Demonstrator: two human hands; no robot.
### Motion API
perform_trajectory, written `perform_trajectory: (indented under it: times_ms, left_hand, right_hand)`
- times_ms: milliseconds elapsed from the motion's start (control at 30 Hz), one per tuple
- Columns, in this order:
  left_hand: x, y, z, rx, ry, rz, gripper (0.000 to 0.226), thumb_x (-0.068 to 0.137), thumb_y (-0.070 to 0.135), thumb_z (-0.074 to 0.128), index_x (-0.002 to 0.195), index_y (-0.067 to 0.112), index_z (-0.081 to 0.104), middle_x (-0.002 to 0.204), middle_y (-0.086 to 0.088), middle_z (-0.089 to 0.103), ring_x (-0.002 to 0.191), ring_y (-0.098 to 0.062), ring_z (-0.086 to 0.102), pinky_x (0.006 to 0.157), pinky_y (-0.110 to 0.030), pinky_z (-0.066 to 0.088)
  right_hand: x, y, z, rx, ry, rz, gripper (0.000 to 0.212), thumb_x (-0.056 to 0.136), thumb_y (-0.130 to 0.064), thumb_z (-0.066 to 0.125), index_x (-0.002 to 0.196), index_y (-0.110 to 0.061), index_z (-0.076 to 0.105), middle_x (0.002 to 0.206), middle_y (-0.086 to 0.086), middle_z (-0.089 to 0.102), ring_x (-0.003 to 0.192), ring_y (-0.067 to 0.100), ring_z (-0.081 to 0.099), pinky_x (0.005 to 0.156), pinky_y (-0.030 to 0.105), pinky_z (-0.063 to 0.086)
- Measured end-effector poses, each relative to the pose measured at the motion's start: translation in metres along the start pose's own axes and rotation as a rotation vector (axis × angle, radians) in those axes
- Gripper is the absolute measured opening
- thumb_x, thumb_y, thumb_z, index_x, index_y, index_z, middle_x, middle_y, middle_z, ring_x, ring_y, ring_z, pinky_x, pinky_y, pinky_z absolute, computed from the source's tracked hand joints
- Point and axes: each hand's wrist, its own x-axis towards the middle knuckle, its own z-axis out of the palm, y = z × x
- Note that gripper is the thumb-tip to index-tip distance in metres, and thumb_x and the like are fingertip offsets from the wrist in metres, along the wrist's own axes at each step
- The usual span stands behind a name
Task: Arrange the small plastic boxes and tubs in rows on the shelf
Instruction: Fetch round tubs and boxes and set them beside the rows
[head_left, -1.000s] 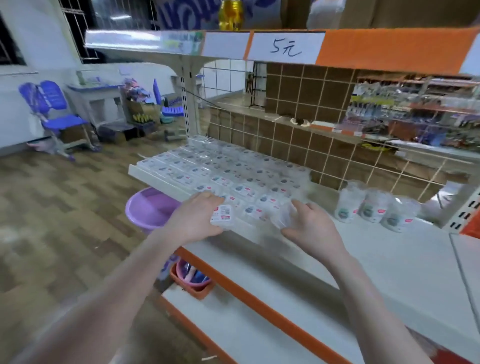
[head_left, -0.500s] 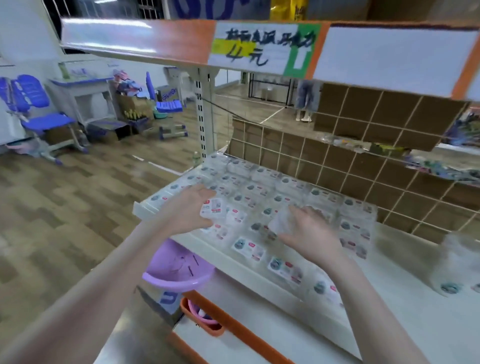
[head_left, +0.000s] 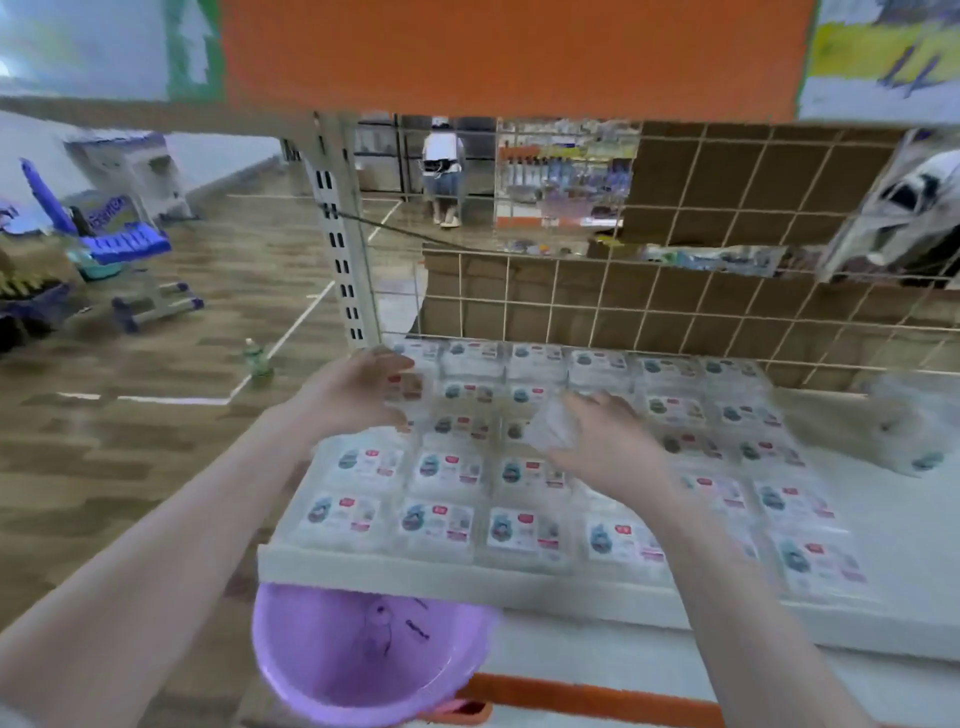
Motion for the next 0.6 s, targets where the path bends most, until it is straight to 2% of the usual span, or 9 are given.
perform_trajectory:
  times_ms: [67,200,400,467,600]
  left_hand:
    - [0.007,-0.009,0.001,0.019,0.027,0.038,0.07,0.079,0.031,0.07,0.14,0.016,0.04,0.141,-0.004,0.043,0.126,-0.02,0.043,0.098,-0.027,0.035]
    - [0.018,-0.018,0.007,0.073,0.08,0.094,0.067,0.077,0.029,0.072,0.137,0.018,0.044,0.132,-0.003,0.051,0.116,-0.022,0.051,0.087,-0.034,0.049]
    - [0.031,-0.03,0.02,0.098,0.106,0.141,0.069,0.08,0.035,0.071,0.14,0.017,0.042,0.135,-0.005,0.049,0.118,-0.024,0.05,0.088,-0.035,0.044]
    - [0.034,-0.034,0.025,0.092,0.136,0.146,0.07,0.079,0.037,0.071,0.14,0.018,0.042,0.136,-0.005,0.049,0.12,-0.025,0.05,0.09,-0.036,0.044]
    - [0.037,-0.035,0.034,0.053,0.198,0.126,0.064,0.078,0.035,0.073,0.134,0.017,0.049,0.129,-0.008,0.054,0.111,-0.029,0.055,0.085,-0.038,0.046]
  right_hand:
    - [-0.001,-0.013,0.003,0.007,0.013,0.037,0.062,0.084,-0.041,0.057,0.138,-0.019,0.035,0.136,0.008,0.043,0.124,0.027,0.038,0.091,0.036,0.042]
    - [-0.003,-0.03,0.008,0.007,0.03,0.081,0.063,0.082,-0.036,0.058,0.138,-0.019,0.035,0.134,0.009,0.044,0.122,0.026,0.039,0.09,0.034,0.042]
    - [-0.003,-0.044,0.013,0.001,0.096,0.134,0.061,0.082,-0.035,0.059,0.136,-0.015,0.038,0.128,0.011,0.048,0.118,0.028,0.042,0.088,0.035,0.044]
    - [-0.004,-0.048,0.017,-0.011,0.106,0.148,0.065,0.083,-0.036,0.059,0.14,-0.015,0.035,0.132,0.013,0.046,0.121,0.03,0.042,0.09,0.036,0.042]
    - [-0.004,-0.056,0.023,-0.054,0.115,0.169,0.064,0.083,-0.037,0.059,0.139,-0.014,0.036,0.133,0.011,0.047,0.117,0.03,0.046,0.088,0.034,0.043]
